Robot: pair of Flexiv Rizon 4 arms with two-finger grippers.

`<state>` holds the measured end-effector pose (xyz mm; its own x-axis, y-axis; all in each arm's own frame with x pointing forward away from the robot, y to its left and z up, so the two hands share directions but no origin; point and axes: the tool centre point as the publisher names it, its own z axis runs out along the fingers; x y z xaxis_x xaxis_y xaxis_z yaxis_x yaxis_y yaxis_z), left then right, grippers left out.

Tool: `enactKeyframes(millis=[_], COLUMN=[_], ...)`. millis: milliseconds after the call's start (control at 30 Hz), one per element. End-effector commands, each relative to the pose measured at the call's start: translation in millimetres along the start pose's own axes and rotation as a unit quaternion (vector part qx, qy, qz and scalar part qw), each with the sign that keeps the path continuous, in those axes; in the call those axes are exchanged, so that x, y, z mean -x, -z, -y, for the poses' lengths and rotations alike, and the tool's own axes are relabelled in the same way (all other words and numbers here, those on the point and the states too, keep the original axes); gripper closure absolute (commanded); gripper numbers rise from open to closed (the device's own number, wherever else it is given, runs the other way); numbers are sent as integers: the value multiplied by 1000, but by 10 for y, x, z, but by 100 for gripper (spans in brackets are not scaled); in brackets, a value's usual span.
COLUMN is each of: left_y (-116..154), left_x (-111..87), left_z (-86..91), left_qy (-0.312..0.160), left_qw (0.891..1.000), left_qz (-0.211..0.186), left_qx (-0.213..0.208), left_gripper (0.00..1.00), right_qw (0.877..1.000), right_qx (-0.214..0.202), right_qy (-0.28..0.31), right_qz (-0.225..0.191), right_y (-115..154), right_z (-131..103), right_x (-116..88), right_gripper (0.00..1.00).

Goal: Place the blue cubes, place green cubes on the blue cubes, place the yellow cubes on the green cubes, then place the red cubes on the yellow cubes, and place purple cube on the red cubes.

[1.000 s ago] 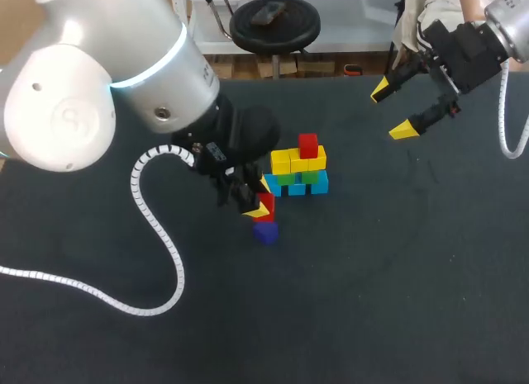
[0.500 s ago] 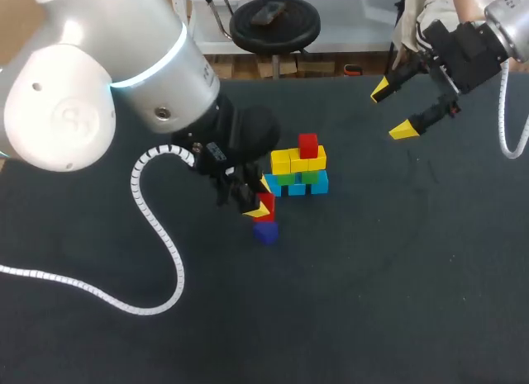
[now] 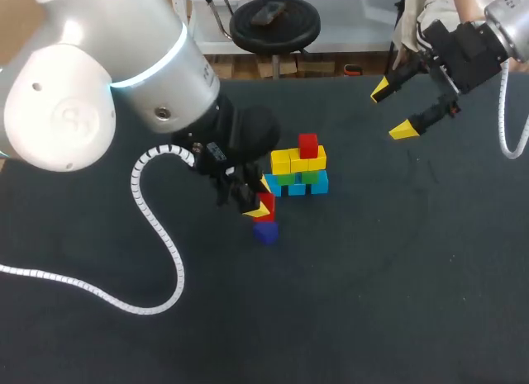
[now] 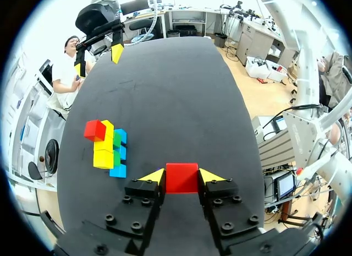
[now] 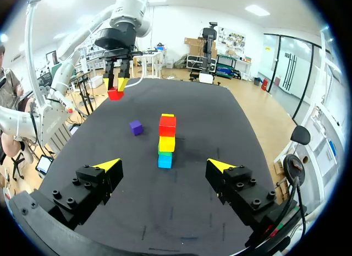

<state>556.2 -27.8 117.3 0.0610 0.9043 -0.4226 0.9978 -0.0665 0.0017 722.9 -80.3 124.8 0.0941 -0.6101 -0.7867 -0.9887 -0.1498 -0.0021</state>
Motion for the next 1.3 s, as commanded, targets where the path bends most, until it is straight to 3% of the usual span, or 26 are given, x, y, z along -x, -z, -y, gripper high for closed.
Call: enactKeyframes(millis=[33, 367, 500, 833, 1100, 1300], left_y=[107, 456, 559, 526, 456, 442], left_x=[-8, -107, -113, 60, 258, 277], left_z=[-65, -295, -365, -459, -476, -455], left_qy=[10, 68, 87, 129, 125, 130], left_qw=[1000, 997, 996, 991, 991, 990], left_qz=[-9, -36, -26, -18, -9, -11], left_qx=[8, 16, 20, 42, 50, 52], left_gripper=[100, 100, 100, 100, 100, 100], right_qw=[1000, 1000, 1000, 1000, 1000, 1000], right_qx=[-1, -1, -1, -1, -1, -1], right_qy=[0, 0, 0, 0, 0, 0], right_qz=[0, 0, 0, 0, 0, 0], right_y=[1, 1, 1, 1, 1, 1], right_z=[-5, -5, -5, -5, -5, -5], right_x=[3, 3, 3, 3, 3, 3], right_gripper=[0, 0, 0, 0, 0, 0])
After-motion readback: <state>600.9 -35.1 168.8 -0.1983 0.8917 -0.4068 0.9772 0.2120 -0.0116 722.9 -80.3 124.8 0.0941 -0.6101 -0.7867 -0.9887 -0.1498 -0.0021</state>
